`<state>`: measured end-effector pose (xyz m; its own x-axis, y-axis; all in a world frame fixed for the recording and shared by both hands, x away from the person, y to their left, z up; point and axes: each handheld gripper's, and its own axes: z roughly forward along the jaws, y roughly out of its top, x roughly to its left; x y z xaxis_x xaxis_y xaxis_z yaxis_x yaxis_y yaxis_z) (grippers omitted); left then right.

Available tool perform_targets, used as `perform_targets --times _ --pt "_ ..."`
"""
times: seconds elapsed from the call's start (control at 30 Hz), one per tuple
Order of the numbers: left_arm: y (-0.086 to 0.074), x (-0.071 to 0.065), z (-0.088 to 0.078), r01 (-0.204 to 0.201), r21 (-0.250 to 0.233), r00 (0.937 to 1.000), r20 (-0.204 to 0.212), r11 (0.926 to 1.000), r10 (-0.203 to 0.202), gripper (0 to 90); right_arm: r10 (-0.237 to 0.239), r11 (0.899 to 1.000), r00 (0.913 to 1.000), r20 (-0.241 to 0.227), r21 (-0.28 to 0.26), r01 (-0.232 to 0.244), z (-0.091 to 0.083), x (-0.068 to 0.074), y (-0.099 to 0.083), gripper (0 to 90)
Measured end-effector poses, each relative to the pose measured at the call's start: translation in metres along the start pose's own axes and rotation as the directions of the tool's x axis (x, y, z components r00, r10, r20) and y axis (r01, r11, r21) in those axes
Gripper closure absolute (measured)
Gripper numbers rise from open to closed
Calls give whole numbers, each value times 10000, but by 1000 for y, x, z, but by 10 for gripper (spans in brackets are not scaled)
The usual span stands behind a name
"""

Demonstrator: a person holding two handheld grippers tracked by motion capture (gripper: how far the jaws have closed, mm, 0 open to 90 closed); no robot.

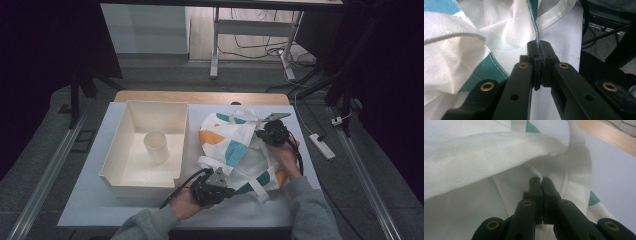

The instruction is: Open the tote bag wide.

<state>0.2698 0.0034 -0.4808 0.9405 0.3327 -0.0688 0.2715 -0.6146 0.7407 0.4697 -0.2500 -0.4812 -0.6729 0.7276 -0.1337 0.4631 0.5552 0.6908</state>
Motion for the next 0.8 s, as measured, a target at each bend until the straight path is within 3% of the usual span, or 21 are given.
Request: perform_targets --times 0.13,0.4,0.5,0.63,0.67,0.8 --pt "0 0 1 -21 24 10000 -15 10000 21 880 9 9997 10000 -43 235 -8 5 2 -2 886" --pt "0 0 1 -11 -8 10000 -41 10000 11 880 -47 9997 10000 -69 221 48 3 3 -2 877" --pt "0 1 2 3 -17 10000 -26 10000 -3 880 84 9999 9998 -157 144 -82 -1 5 -1 825" --pt "0 1 1 -5 -30 10000 -27 10000 5 880 8 10000 9994 -340 -84 -11 -19 14 4 659" --pt "0 1 2 6 -52 10000 -28 10000 -6 880 -107 9998 9996 -274 -150 103 -26 18 6 636" --pt "0 1 3 47 -93 10000 -30 9999 -47 879 -209 9980 9958 -888 -615 154 -56 39 5 590"
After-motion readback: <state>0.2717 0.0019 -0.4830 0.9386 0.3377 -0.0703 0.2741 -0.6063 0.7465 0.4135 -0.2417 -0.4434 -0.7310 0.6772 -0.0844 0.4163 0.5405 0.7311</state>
